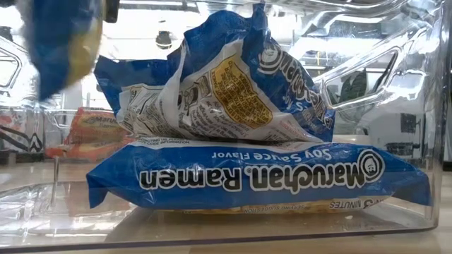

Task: Sort Maruchan noodles
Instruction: Put the blue noodle pack into the bottom transparent bin, then return to Home Position

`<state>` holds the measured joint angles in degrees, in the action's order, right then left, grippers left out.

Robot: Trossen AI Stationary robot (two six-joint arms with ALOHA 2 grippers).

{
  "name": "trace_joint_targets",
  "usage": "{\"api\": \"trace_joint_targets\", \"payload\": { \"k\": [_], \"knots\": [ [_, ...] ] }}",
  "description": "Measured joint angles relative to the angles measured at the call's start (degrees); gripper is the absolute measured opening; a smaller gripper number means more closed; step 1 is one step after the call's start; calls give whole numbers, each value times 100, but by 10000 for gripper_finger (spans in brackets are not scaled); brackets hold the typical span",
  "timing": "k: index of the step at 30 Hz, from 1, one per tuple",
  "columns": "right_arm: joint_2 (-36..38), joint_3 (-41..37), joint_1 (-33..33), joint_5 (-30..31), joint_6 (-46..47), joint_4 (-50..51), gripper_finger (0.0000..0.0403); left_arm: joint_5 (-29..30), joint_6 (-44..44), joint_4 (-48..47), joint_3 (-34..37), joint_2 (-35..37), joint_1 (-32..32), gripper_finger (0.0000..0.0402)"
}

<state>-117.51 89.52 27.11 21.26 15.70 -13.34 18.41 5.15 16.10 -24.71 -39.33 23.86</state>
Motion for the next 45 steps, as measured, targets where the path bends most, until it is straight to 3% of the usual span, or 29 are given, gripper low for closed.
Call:
{"api": "trace_joint_targets", "payload": {
  "k": [11, 14, 19, 24, 27, 32, 37, 41, 45],
  "knots": [
    [55, 0, -35, -26, 121, 554, 137, 39, -7, 0, 0, 0, 0, 196],
    [330, -9, -63, 134, 97, 1419, 168, 39, -9, -34, 0, 0, 2, 197],
    [883, 11, 97, 1245, 212, 3227, 202, 42, -24, -63, 0, 2, 0, 196],
    [1371, 0, 363, 2175, 1289, 5626, 208, 39, -55, -81, 0, 2, 1, 196],
    [1674, -231, 549, 2789, 2382, 6865, 205, 39, -71, -115, 0, 2, 0, 196],
    [2464, -1094, 851, 3037, 4118, 8019, 186, 39, -123, -153, 0, 1, 2, 196],
    [3355, -2096, 1026, 3295, 4868, 8021, 113, 137, 65, -195, 0, 0, -6, 196],
    [4071, -2821, 1039, 3471, 5231, 7954, 21, 841, 445, -298, -56, 115, -78, 196],
    [4810, -3515, 971, 3466, 5205, 7417, 21, 750, 702, -694, -319, 397, -455, 187]
  ]
}}
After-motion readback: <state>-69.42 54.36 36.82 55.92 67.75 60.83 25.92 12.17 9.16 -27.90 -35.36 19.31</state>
